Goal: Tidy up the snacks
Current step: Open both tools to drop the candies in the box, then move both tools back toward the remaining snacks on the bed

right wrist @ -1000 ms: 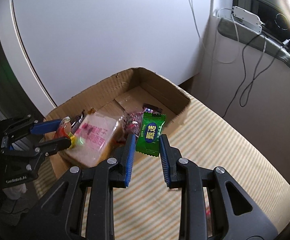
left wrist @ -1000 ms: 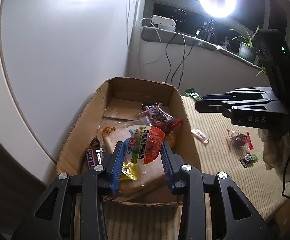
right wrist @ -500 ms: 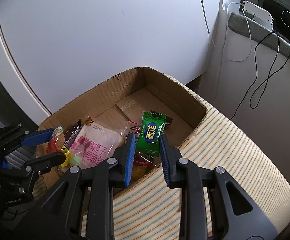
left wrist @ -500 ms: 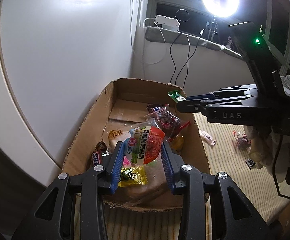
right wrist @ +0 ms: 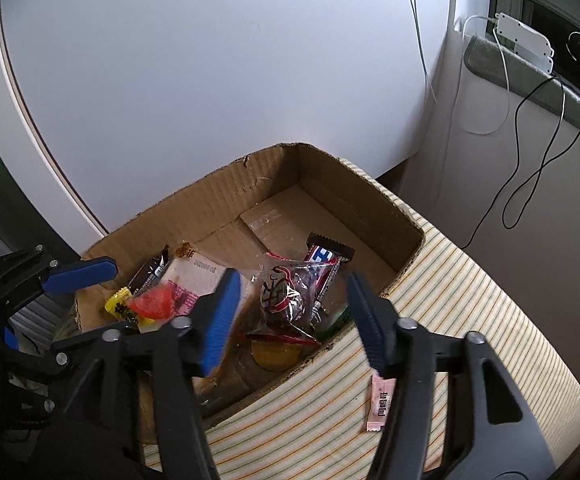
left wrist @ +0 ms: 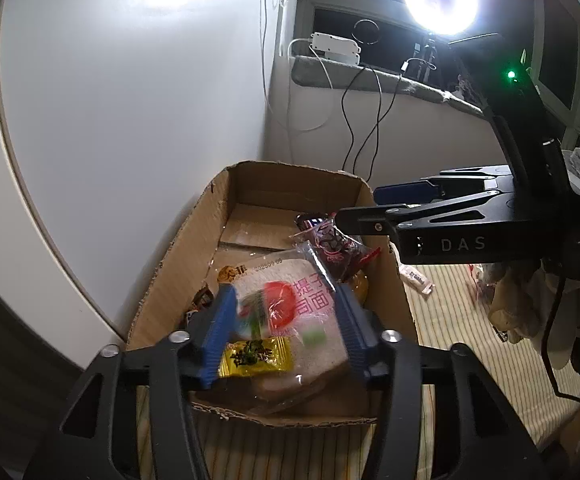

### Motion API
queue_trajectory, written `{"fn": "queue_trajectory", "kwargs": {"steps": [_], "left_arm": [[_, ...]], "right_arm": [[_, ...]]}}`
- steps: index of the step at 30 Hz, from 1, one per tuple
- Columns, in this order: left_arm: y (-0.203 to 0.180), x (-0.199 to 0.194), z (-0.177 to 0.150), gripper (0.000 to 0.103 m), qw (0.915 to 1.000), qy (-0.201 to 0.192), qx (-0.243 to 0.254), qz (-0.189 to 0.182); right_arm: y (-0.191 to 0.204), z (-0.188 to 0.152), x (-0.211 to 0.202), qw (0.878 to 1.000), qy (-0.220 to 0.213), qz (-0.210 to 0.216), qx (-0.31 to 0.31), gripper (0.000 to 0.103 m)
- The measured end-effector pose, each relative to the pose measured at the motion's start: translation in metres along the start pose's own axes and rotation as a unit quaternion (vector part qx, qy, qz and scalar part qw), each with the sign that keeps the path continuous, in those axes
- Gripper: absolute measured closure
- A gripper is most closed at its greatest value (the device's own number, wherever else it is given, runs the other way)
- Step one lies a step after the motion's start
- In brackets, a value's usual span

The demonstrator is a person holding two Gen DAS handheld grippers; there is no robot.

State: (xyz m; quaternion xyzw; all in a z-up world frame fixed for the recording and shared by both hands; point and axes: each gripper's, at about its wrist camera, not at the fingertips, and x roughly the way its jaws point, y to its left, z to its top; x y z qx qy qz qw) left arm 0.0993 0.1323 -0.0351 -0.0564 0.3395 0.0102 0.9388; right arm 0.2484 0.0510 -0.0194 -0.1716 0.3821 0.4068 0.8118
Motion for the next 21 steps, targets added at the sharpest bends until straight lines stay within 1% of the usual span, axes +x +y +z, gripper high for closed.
{"fn": "queue_trajectory", "kwargs": {"steps": [2,3,5,6,8,21], "left_arm": [[0.000,-0.001,0.000,0.040,1.0000,-0.002,0.000,0.003],[0.000,-0.001,0.000,0.040,1.0000,-0.003,0.001,0.003],[-0.001,-0.002,0.000,0.040,1.0000,-0.003,0.003,0.004],[-0.002,-0.002,0.000,0.038,1.0000,-0.003,0.004,0.005],[-0.002,-0.002,0.000,0.035,1.0000,-0.004,0.004,0.006],[-0.005,-0.010,0.002,0.033,0.9998,-0.013,0.009,0.012]], "right_arm": [[0.001,0.000,-0.002,1.000,-0.002,-0.001,0.001,0.030],[0.001,0.001,-0.003,1.000,-0.004,-0.003,0.001,0.029],[0.002,0.000,-0.005,1.000,-0.007,-0.005,0.000,0.021],[0.002,0.000,-0.006,1.000,-0.008,-0.005,-0.002,0.020],[0.003,0.001,-0.008,1.000,-0.010,-0.009,-0.004,0.020],[0.006,-0.003,-0.022,1.000,-0.014,-0.017,-0.005,0.020]]}}
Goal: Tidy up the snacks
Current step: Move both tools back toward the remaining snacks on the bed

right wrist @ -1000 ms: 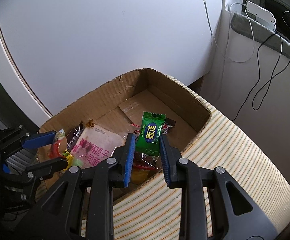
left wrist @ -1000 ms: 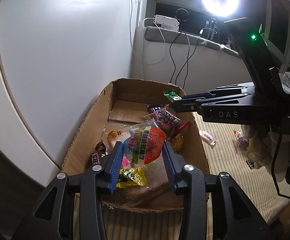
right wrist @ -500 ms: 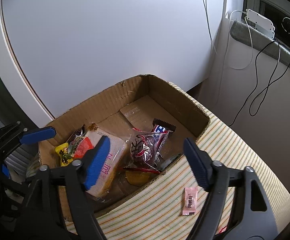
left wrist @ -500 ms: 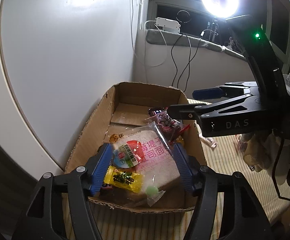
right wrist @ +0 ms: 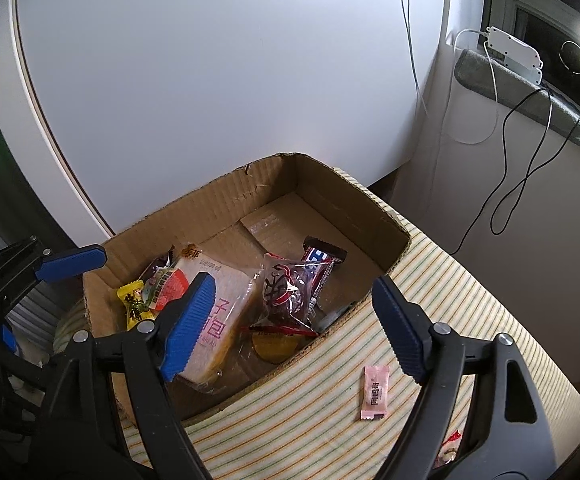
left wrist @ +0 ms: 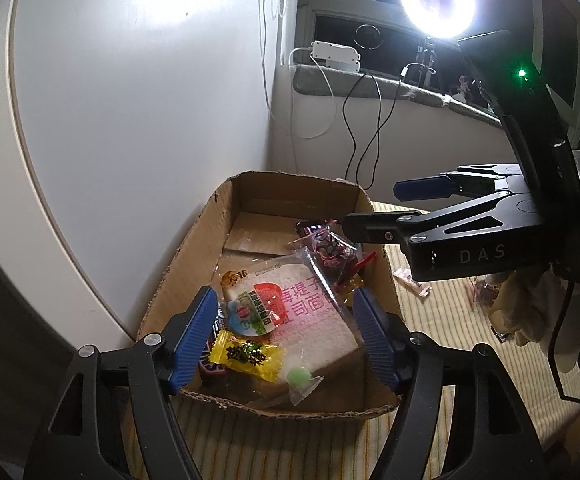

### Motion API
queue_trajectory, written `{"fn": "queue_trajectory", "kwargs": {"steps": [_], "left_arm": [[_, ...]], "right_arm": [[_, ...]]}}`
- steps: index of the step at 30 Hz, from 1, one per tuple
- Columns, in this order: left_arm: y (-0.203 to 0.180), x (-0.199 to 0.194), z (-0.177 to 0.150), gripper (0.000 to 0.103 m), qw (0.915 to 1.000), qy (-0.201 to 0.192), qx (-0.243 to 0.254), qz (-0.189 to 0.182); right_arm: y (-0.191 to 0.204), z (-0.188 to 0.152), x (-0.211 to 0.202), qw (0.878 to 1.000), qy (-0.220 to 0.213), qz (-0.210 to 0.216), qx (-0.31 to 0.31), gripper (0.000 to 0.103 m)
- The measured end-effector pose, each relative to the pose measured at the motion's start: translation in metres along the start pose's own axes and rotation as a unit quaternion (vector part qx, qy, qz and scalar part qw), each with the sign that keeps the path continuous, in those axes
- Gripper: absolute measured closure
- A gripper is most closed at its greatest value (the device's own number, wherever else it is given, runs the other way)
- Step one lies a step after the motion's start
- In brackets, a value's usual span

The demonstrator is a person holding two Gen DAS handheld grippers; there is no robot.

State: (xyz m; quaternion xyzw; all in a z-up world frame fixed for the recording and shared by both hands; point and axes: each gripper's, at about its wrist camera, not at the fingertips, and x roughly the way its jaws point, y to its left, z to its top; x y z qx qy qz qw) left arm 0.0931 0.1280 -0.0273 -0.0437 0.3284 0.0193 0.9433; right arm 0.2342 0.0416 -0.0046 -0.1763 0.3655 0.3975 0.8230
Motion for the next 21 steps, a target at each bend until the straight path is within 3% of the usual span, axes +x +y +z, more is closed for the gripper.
{"fn": "queue_trajectory", "kwargs": {"steps": [21], "left_arm": [[-0.028,-0.025,0.002,0.033,0.9995,-0.020,0.023,-0.001]], "right_arm": [[-0.008,-0.020,-0.047,1.000,-0.023,-0.013,0.004,0.020]]}}
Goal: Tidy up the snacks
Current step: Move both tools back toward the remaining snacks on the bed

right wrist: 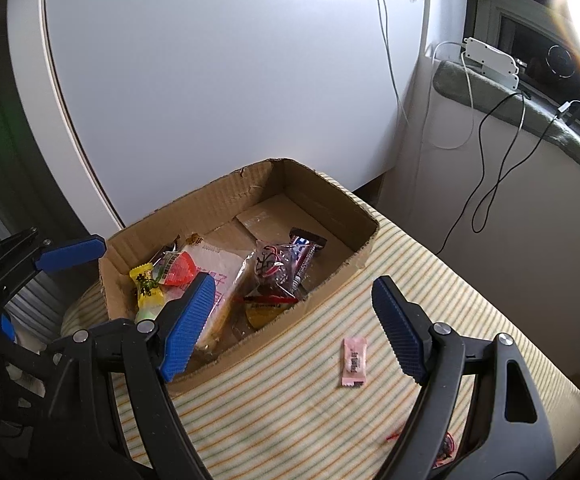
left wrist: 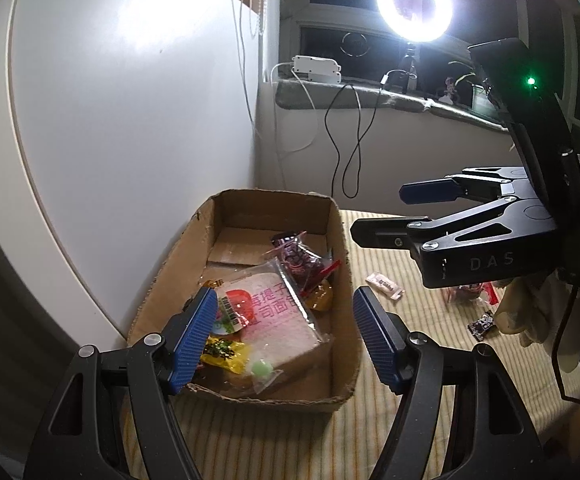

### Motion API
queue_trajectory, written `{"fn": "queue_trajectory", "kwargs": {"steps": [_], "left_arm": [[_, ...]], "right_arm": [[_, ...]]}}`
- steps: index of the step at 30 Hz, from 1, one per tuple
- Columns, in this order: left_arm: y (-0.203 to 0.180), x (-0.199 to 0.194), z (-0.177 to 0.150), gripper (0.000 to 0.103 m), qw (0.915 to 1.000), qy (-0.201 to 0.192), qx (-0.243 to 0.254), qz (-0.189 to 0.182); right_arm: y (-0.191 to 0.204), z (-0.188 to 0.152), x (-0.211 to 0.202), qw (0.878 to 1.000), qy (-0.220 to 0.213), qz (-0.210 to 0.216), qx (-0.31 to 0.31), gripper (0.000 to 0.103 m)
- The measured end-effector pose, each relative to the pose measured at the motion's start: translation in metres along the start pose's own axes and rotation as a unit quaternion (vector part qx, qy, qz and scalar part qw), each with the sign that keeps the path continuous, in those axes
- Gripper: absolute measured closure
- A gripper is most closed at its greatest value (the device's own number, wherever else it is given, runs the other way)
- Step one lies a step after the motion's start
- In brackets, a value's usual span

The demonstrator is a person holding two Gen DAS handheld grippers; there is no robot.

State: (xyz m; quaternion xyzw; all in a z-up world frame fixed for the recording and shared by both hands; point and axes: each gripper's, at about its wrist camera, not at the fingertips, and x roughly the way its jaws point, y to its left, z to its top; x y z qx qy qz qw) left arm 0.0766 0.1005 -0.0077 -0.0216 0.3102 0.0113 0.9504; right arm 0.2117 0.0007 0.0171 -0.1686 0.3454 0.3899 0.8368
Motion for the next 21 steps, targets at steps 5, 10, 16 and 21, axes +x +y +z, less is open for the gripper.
{"fn": "queue_trajectory", "kwargs": {"steps": [5,10,16,21], "left_arm": [[-0.010,-0.006,0.000,0.033,1.0000,-0.003,0.006,-0.003],[-0.022,-0.010,0.000,0.033,0.9999,-0.005,0.013,-0.008],[-0.039,-0.009,0.000,0.033,0.9996,-0.003,0.020,-0.019],[-0.058,-0.005,-0.002,0.033,0.9990,0.004,0.028,-0.033]], "right_arm": [[-0.005,-0.007,-0.013,1.000,-0.006,-0.004,0.003,0.020],[-0.015,-0.019,-0.025,1.000,-0.008,-0.009,0.009,0.020],[-0.036,-0.039,-0.042,0.999,-0.008,-0.021,0.024,0.020],[-0.059,-0.061,-0.056,0.998,-0.005,-0.034,0.047,0.020]]}}
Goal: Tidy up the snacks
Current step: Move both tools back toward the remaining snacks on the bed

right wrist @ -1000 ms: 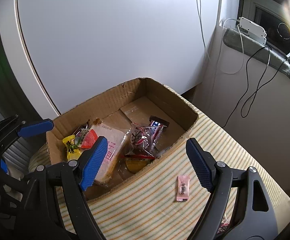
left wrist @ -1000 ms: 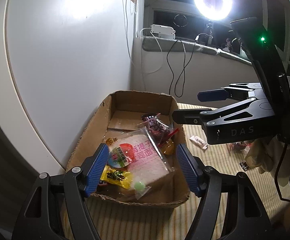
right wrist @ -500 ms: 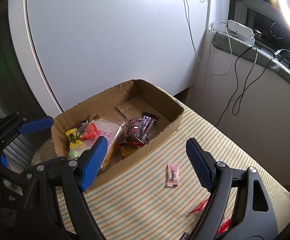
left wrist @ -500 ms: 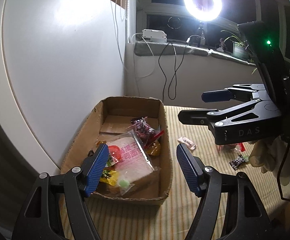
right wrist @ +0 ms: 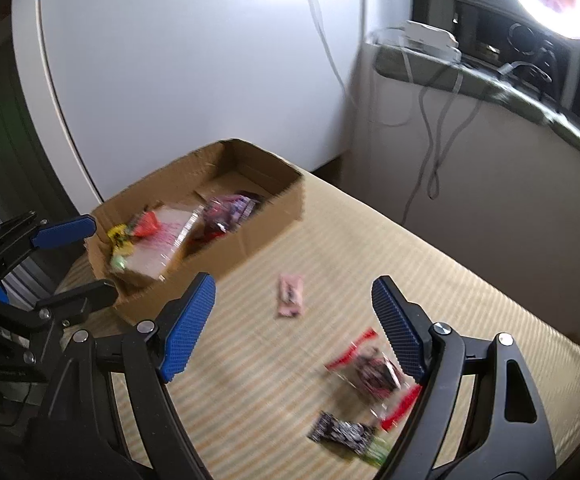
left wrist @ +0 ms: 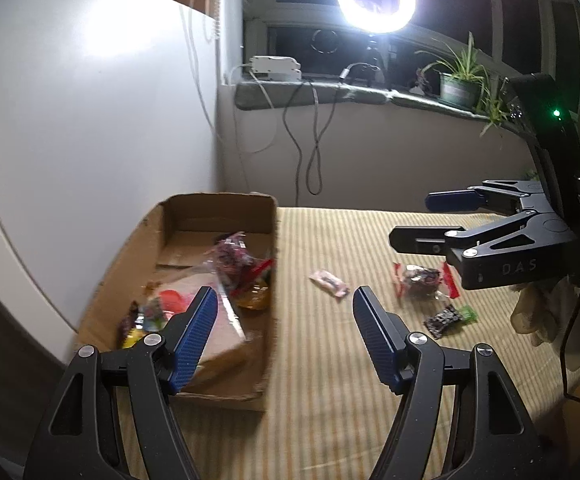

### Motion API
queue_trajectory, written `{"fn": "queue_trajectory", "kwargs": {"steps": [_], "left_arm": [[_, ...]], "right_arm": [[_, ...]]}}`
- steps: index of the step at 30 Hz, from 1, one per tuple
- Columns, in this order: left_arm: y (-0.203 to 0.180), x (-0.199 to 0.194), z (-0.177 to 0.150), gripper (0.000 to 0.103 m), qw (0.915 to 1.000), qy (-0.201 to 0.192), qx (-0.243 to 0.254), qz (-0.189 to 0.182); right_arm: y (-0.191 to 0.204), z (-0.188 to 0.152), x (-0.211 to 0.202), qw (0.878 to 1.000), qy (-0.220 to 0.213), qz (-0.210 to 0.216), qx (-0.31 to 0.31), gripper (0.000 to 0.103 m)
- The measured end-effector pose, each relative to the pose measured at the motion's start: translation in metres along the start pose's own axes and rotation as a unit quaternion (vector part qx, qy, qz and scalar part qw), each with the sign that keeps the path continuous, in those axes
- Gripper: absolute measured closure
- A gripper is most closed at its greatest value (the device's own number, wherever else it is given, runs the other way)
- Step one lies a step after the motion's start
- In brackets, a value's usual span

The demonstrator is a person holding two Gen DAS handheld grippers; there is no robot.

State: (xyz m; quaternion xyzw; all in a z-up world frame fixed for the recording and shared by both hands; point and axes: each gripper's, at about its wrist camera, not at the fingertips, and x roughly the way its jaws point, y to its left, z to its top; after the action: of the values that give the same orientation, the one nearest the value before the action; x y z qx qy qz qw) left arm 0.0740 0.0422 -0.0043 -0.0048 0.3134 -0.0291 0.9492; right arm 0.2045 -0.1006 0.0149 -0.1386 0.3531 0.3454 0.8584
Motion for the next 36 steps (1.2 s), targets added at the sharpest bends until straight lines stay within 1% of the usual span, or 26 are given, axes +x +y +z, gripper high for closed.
{"fn": "queue_trajectory", "kwargs": {"steps": [8,15,23,27,28,29,31,33,35,36], "left_arm": [[-0.028,0.013,0.000,0.033,0.9995,0.012,0.014,-0.025],[-0.049,0.026,-0.008,0.033,0.9980,0.032,0.021,-0.051],[-0.071,0.043,-0.019,0.033,0.9939,0.060,0.031,-0.087],[-0.085,0.050,-0.022,0.033,0.9914,0.072,0.041,-0.102],[-0.087,0.052,-0.022,0.033,0.9908,0.074,0.043,-0.105],[-0.090,0.054,-0.023,0.033,0.9901,0.077,0.045,-0.108],[-0.095,0.058,-0.024,0.033,0.9888,0.082,0.050,-0.114],[-0.099,0.062,-0.025,0.039,0.9870,0.089,0.057,-0.121],[-0.104,0.067,-0.025,0.042,0.9853,0.096,0.062,-0.127],[-0.107,0.070,-0.025,0.046,0.9839,0.101,0.066,-0.132]], "right_arm": [[-0.041,-0.036,-0.018,0.999,0.014,-0.025,0.033,0.020],[-0.069,-0.071,-0.028,0.997,0.034,-0.038,0.058,0.020],[-0.076,-0.104,-0.027,0.996,0.062,-0.034,0.058,0.020],[-0.075,-0.111,-0.021,0.996,0.073,-0.024,0.052,0.020],[-0.075,-0.113,-0.020,0.996,0.074,-0.020,0.050,0.022],[-0.074,-0.115,-0.019,0.996,0.076,-0.017,0.048,0.026],[-0.074,-0.118,-0.016,0.996,0.084,-0.011,0.042,0.030],[-0.073,-0.120,-0.013,0.995,0.089,-0.008,0.038,0.035],[-0.074,-0.123,-0.010,0.995,0.096,0.000,0.038,0.044],[-0.074,-0.124,-0.008,0.994,0.099,0.002,0.037,0.046]]}}
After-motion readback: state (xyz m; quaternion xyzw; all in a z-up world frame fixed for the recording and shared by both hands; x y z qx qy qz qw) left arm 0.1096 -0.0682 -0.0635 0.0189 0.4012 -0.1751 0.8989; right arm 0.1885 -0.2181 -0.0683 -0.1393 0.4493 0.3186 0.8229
